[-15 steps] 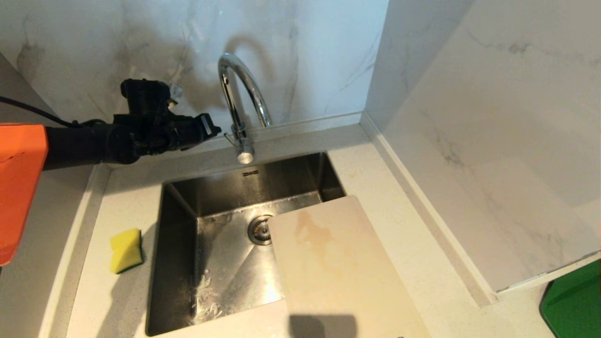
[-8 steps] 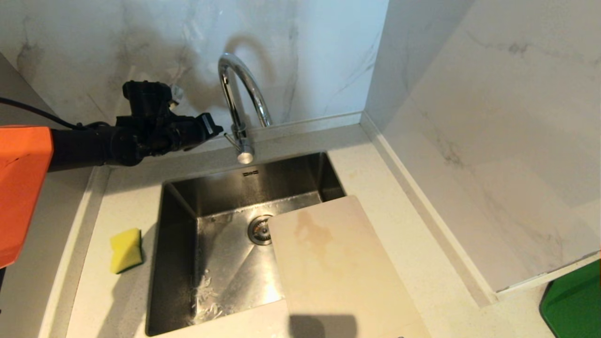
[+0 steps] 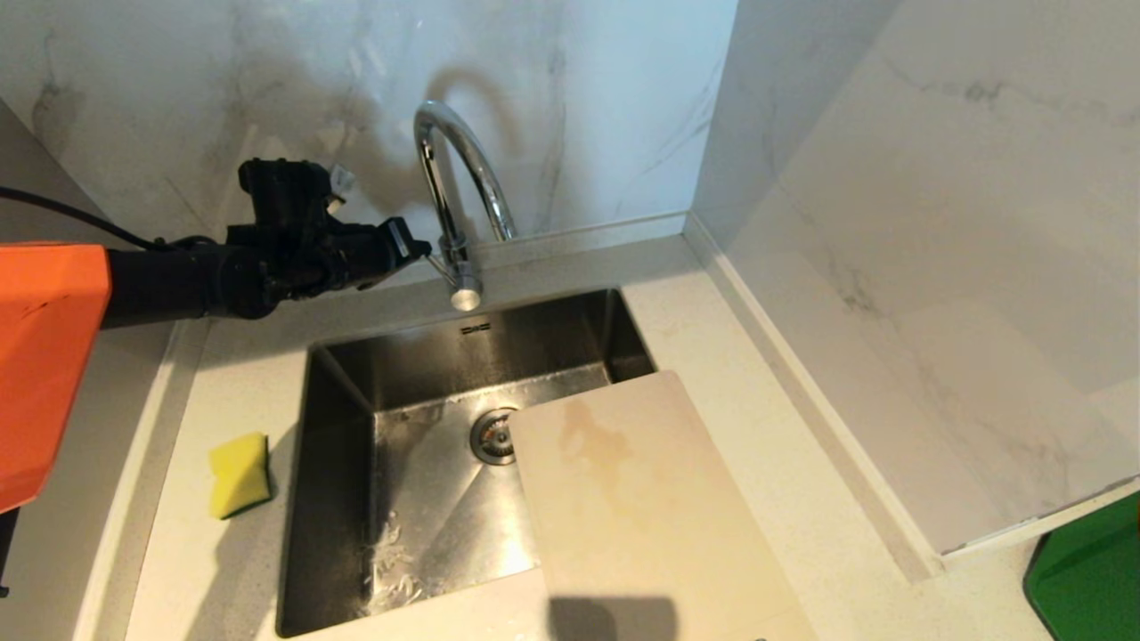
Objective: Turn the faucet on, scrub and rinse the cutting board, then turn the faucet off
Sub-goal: Turn on the tap
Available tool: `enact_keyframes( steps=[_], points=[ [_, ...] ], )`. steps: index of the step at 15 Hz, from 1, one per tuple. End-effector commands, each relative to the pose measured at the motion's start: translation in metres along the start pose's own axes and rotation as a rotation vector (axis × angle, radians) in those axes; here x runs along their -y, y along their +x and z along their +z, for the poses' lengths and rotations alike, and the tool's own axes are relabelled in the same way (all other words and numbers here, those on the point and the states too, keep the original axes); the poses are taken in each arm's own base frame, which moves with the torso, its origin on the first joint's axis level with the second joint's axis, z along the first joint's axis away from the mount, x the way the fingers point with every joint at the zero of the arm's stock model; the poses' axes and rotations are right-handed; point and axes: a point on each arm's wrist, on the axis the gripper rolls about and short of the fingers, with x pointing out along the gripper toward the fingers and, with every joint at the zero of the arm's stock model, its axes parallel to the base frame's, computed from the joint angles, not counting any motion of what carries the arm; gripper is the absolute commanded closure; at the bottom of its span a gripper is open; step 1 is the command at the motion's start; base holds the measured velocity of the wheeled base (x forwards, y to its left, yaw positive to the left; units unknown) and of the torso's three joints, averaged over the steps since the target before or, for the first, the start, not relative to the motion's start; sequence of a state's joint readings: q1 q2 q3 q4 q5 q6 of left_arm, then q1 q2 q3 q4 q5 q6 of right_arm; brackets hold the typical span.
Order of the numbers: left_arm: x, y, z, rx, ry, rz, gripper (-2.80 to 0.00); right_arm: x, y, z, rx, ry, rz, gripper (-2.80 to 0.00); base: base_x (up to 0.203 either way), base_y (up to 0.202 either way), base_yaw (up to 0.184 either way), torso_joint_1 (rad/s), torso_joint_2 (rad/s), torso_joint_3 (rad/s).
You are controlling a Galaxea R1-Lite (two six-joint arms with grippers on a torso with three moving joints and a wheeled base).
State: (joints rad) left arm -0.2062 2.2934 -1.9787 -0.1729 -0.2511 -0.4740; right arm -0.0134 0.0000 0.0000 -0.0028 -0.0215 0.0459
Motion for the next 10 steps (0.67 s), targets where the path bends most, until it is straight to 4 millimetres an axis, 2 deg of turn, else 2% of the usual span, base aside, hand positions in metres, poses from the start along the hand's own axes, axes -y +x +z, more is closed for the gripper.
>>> enact_keyframes(
  steps=[1, 7, 10],
  points=[
    [-0.0014, 0.0039, -0.0051, -0.011, -0.005, -0.003, 0.00, 0.0000, 0.0000, -0.0004, 0.000, 0.000, 0.000, 0.00, 0.000, 0.000, 0.000, 0.000, 0.00, 0.000],
    [-0.0036, 0.0049, -0.0089, -0.035, -0.007, 0.011, 0.00, 0.0000, 0.0000, -0.0004, 0.000, 0.000, 0.000, 0.00, 0.000, 0.000, 0.000, 0.000, 0.00, 0.000],
    [0.0021, -0.0012, -0.0054, -0.056, -0.030, 0.017, 0.00, 0.0000, 0.0000, -0.0004, 0.000, 0.000, 0.001, 0.00, 0.000, 0.000, 0.000, 0.000, 0.00, 0.000]
  ],
)
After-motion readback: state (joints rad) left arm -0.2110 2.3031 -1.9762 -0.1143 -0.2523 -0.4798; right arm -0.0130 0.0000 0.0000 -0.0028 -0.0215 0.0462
